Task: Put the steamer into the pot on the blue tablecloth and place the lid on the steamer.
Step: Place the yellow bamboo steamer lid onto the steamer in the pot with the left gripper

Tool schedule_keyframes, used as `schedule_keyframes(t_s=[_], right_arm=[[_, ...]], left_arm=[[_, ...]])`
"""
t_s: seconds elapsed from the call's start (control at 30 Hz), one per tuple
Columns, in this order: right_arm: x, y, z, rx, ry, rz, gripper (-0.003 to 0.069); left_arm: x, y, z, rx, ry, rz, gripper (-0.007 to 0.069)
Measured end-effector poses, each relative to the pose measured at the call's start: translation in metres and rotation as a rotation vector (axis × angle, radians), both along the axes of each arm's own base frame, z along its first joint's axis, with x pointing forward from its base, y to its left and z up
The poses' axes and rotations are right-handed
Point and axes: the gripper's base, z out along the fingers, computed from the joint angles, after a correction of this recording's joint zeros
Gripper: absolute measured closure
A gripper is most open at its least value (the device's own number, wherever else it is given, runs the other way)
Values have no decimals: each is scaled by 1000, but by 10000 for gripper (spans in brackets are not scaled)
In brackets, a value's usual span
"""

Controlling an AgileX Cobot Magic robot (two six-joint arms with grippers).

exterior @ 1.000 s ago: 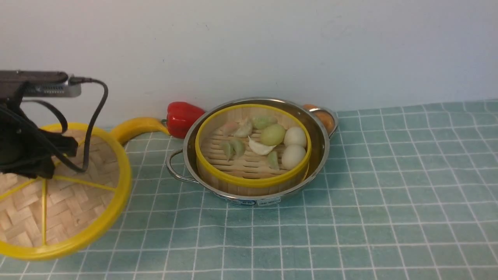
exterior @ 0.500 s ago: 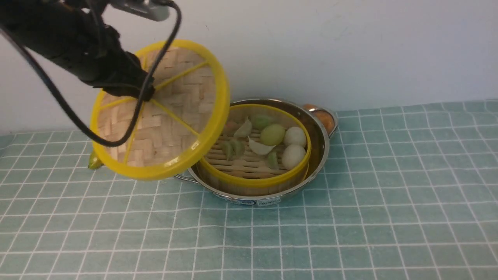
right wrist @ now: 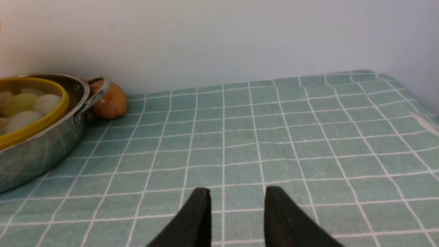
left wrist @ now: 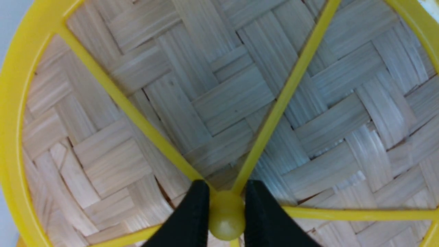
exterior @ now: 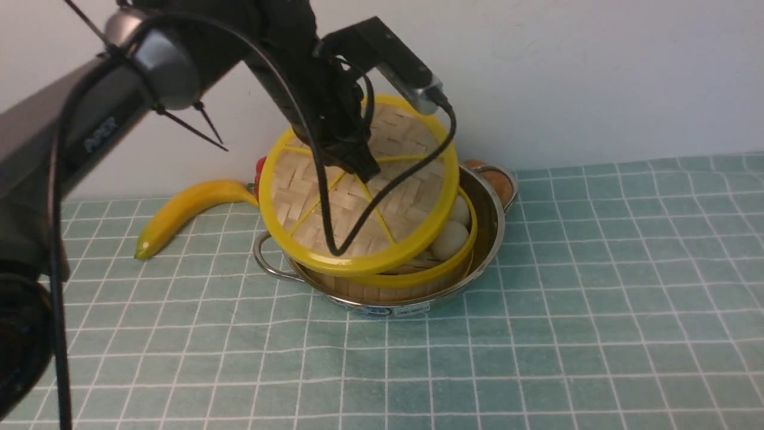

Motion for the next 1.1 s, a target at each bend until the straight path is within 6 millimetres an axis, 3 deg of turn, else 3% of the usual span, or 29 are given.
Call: schedule_keyframes(t_s=[0.23,0.57,1.1], right_arm=[[0,0,0,0,0,0,419],[0,0,0,0,0,0,419],[0,0,0,0,0,0,419]], left_arm=[[6,-17,-18,84,-34,-36,501],[9,-26,-19,62,-91,-63,501],[4,-28,-21,51,-31,-96,501]])
